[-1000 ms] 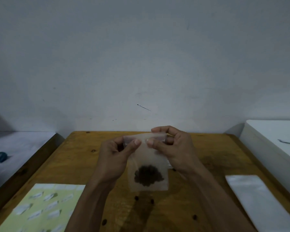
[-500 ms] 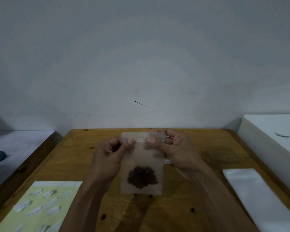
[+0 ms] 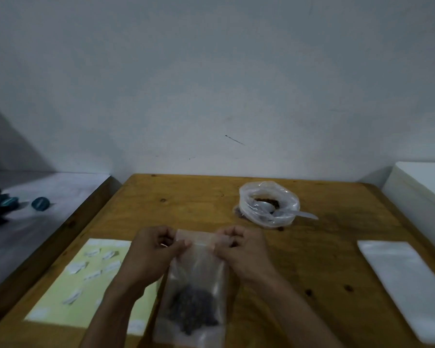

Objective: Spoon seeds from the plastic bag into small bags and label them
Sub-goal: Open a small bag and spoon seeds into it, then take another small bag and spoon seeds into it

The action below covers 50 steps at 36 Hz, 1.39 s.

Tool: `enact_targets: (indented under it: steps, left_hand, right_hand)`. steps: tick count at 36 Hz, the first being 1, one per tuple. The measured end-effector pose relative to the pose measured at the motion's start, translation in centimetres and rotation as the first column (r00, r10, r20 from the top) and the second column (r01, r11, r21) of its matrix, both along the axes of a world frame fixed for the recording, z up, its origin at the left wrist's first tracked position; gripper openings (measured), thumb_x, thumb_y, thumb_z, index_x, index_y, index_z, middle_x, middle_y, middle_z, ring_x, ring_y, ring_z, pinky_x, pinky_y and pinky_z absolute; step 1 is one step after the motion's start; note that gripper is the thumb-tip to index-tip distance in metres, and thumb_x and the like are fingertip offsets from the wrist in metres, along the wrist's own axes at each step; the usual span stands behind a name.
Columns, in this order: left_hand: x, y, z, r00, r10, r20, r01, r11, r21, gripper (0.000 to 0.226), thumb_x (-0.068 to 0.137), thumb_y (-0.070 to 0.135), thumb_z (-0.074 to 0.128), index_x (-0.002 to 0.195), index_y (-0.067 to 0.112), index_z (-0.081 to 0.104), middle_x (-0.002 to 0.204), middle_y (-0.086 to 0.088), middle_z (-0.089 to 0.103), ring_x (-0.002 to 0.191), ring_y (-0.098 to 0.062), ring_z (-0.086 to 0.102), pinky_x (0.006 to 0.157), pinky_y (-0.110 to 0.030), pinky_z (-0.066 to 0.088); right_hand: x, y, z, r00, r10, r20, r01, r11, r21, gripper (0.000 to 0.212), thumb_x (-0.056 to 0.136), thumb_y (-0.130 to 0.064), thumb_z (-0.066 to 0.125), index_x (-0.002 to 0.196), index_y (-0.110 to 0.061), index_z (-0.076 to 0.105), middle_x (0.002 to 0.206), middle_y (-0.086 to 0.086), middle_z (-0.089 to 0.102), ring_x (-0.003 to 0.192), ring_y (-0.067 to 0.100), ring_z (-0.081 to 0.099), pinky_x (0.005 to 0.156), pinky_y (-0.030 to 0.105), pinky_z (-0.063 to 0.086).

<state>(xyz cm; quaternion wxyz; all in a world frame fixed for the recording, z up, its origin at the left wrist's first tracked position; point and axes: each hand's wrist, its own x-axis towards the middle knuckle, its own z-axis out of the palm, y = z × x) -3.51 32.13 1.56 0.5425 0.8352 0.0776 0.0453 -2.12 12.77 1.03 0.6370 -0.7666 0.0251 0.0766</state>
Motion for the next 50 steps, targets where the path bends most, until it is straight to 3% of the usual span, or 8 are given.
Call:
enact_targets:
  steps: [6, 11, 18, 26, 32, 40, 45, 50]
  left_hand:
    - [1.2, 0.6, -2.2, 0.995, 0.103, 0.014, -0.101, 0.92, 0.38, 0.022, 0.081, 0.039, 0.079, 0.075, 0.021, 0.068, 0.068, 0.004, 0.068, 0.071, -0.017, 0.066, 0.068, -0.04, 0.057]
    - [1.7, -0.1, -2.7, 0.989, 0.134, -0.054, -0.086, 0.847, 0.524, 0.053, 0.08, 0.05, 0.073, 0.123, 0.019, 0.065, 0.112, -0.003, 0.07, 0.106, -0.023, 0.064, 0.085, -0.038, 0.055]
    - [1.3, -0.9, -2.3, 0.984, 0.137, 0.11, -0.176, 0.803, 0.57, 0.052, 0.086, 0.046, 0.071, 0.128, 0.017, 0.063, 0.12, -0.006, 0.069, 0.117, -0.027, 0.059, 0.09, -0.041, 0.052]
    - [1.7, -5.0, 0.1, 0.954, 0.048, 0.295, -0.185, 0.871, 0.455, 0.038, 0.088, 0.039, 0.072, 0.118, 0.016, 0.069, 0.106, 0.0, 0.072, 0.099, -0.019, 0.064, 0.08, -0.035, 0.053]
    - [2.2, -13.8, 2.0, 0.912, -0.119, 0.393, -0.044, 0.923, 0.382, 0.025, 0.086, 0.031, 0.075, 0.107, 0.018, 0.073, 0.085, 0.01, 0.066, 0.077, -0.008, 0.061, 0.065, -0.023, 0.043]
    - [3.1, -27.5, 0.9, 0.885, -0.421, 0.199, 0.322, 0.863, 0.39, 0.008, 0.091, 0.033, 0.069, 0.087, 0.027, 0.065, 0.079, 0.013, 0.063, 0.077, -0.005, 0.059, 0.07, -0.028, 0.054]
    - [4.4, -32.7, -1.0, 0.877, -0.48, 0.004, 0.412, 0.758, 0.506, 0.029, 0.092, 0.038, 0.067, 0.069, 0.022, 0.056, 0.07, 0.003, 0.057, 0.064, -0.012, 0.055, 0.061, -0.034, 0.052]
    - [4.5, -34.8, -2.5, 0.87, -0.487, -0.077, 0.421, 0.652, 0.63, 0.041, 0.087, 0.052, 0.068, 0.114, 0.021, 0.066, 0.112, -0.001, 0.063, 0.098, -0.017, 0.06, 0.081, -0.036, 0.055]
  right_hand:
    - [0.9, 2.0, -1.4, 0.979, 0.02, 0.201, 0.076, 0.885, -0.459, 0.019, 0.085, -0.024, 0.072, 0.101, -0.033, 0.067, 0.098, -0.012, 0.066, 0.081, -0.002, 0.058, 0.061, 0.01, 0.047]
    - [1.2, 2.2, -2.1, 0.971, 0.09, 0.221, 0.084, 0.737, -0.671, 0.048, 0.082, -0.04, 0.073, 0.127, -0.035, 0.057, 0.128, -0.007, 0.058, 0.121, 0.015, 0.048, 0.097, 0.034, 0.046]
    - [0.9, 1.2, -1.7, 0.956, 0.064, 0.287, 0.123, 0.799, -0.589, 0.045, 0.085, -0.038, 0.073, 0.126, -0.031, 0.059, 0.125, -0.01, 0.061, 0.122, 0.012, 0.049, 0.097, 0.031, 0.045]
    - [-0.2, -3.5, 1.1, 0.946, -0.047, 0.322, 0.19, 0.883, -0.429, 0.035, 0.089, -0.034, 0.071, 0.123, -0.026, 0.065, 0.12, -0.014, 0.063, 0.111, 0.004, 0.056, 0.084, 0.022, 0.047]
    - [-0.7, -11.1, 2.2, 0.891, -0.182, 0.415, 0.371, 0.818, -0.439, 0.027, 0.087, -0.029, 0.07, 0.113, -0.022, 0.071, 0.109, -0.007, 0.072, 0.1, 0.009, 0.065, 0.087, 0.028, 0.053]
    - [-1.4, -23.6, 1.2, 0.828, -0.455, 0.329, 0.56, 0.635, -0.532, 0.032, 0.09, -0.03, 0.068, 0.12, -0.022, 0.066, 0.122, -0.002, 0.067, 0.113, 0.02, 0.061, 0.087, 0.03, 0.047]
    - [-2.1, -28.8, -0.5, 0.839, -0.513, 0.182, 0.474, 0.524, -0.707, 0.059, 0.089, -0.046, 0.064, 0.139, -0.019, 0.051, 0.139, 0.006, 0.056, 0.129, 0.03, 0.05, 0.1, 0.04, 0.045]
    - [-2.1, -29.9, -2.8, 0.845, -0.519, 0.127, 0.441, 0.544, -0.714, 0.074, 0.08, -0.064, 0.064, 0.137, -0.017, 0.053, 0.138, 0.009, 0.058, 0.13, 0.032, 0.05, 0.104, 0.047, 0.046]
